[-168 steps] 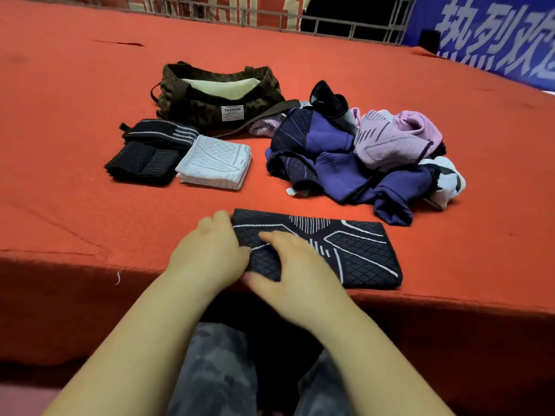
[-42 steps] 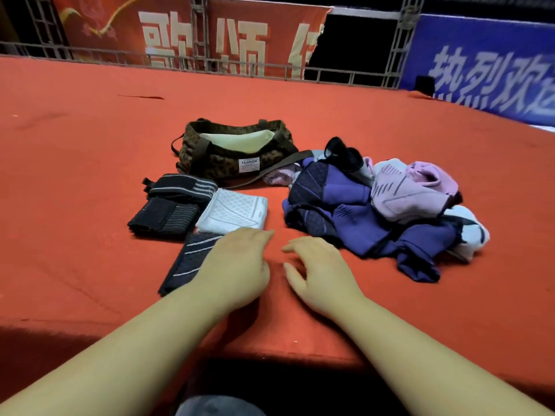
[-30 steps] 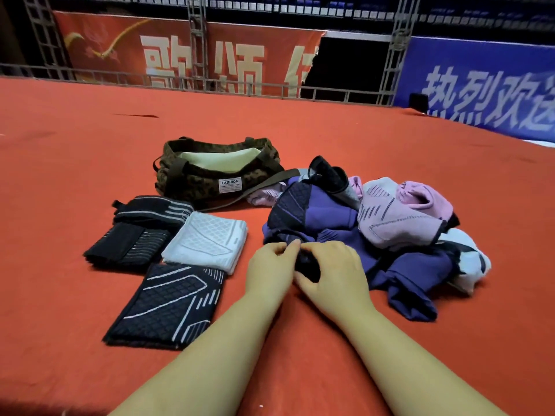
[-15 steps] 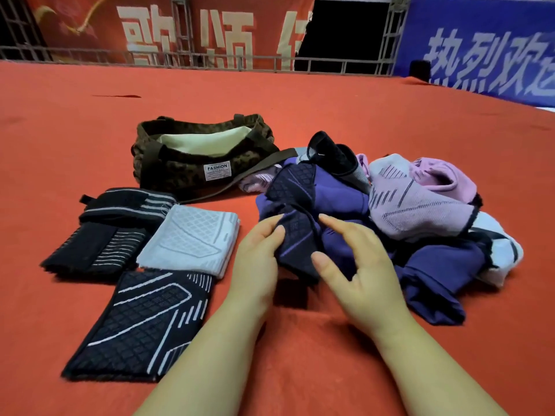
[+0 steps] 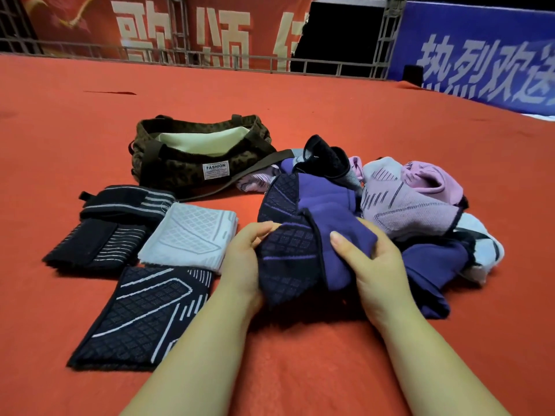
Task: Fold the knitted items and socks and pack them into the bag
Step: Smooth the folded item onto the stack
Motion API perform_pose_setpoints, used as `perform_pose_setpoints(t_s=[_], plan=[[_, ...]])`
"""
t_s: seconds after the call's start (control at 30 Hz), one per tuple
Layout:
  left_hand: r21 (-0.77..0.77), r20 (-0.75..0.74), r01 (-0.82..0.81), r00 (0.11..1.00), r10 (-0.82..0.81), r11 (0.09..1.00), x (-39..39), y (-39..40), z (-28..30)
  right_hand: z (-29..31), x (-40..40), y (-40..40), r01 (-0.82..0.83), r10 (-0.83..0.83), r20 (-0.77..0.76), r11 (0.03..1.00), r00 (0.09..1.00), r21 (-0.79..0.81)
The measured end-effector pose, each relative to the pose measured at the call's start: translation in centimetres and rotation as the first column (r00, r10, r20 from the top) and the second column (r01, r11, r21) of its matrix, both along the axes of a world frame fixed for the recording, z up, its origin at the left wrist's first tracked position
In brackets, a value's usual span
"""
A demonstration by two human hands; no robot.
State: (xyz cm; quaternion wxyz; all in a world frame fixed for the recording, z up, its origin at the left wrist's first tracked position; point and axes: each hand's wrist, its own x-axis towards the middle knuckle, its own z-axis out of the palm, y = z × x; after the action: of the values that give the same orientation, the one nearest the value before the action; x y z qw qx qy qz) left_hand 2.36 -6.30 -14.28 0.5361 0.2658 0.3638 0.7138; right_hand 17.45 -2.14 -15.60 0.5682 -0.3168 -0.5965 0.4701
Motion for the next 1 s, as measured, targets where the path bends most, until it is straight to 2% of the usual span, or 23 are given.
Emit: perform_pose_setpoints(t_s=[0.03,0.1,0.17,0.23,0.33,0.37,0.43,0.5,0.53,0.67,0.83,1.0], plan=[[0.039,-0.143,-0.067,0.987,0.072,0.997,-0.2,0.2,-0.4,0.1,0.2,0.1,0.073,-0.073,-0.02,0.997,0.997,0.02],[0.139,-0.499,-0.1,0.852,0.157,0.985,0.2,0.3,-0.7,0.2,0.6,0.2,0.19,-0.192,0.017,0.978,0.981,0.087],[0.135,-0.672,-0.085,0.724,0.154,0.987,0.4,0.3,-1.4,0.2,0.5,-0.2,0.269,-0.289,0.098,0.946,0.952,0.179],[0.14,-0.811,-0.06,0.565,0.149,0.988,0.8,0.3,-2.0,0.2,0.4,-0.5,0.367,-0.435,0.157,0.869,0.887,0.332],[0.258,-0.933,-0.059,0.245,0.264,0.964,0.8,0.4,-2.5,0.0,0.5,-0.6,0.46,-0.643,0.159,0.679,0.75,0.572],[0.292,-0.943,-0.029,0.156,0.293,0.956,0.8,0.5,-2.7,0.0,0.5,-0.7,0.451,-0.662,0.166,0.651,0.731,0.611],[0.343,-0.936,0.022,0.09,0.34,0.939,1.1,0.4,-2.7,0.1,0.1,-1.1,0.398,-0.637,0.243,0.689,0.732,0.605],[0.385,-0.922,0.063,0.082,0.379,0.921,1.4,0.4,-2.8,0.0,-0.3,-1.1,0.369,-0.591,0.355,0.768,0.724,0.524],[0.388,-0.919,0.078,0.11,0.379,0.918,1.6,0.4,-2.6,-0.2,-0.4,-1.0,0.37,-0.569,0.392,0.798,0.723,0.476],[0.319,-0.903,0.03,0.314,0.294,0.947,1.8,0.2,-2.3,-0.8,-0.4,-0.7,0.372,-0.461,0.461,0.886,0.758,0.275],[0.228,-0.865,-0.082,0.44,0.241,0.97,2.2,-0.1,-2.2,-1.5,-0.6,-0.5,0.345,-0.403,0.504,0.915,0.764,0.208],[0.281,-0.783,-0.27,0.491,0.383,0.921,1.7,0.1,-1.8,-1.2,-0.2,-0.3,0.416,-0.491,0.372,0.869,0.787,0.268]])
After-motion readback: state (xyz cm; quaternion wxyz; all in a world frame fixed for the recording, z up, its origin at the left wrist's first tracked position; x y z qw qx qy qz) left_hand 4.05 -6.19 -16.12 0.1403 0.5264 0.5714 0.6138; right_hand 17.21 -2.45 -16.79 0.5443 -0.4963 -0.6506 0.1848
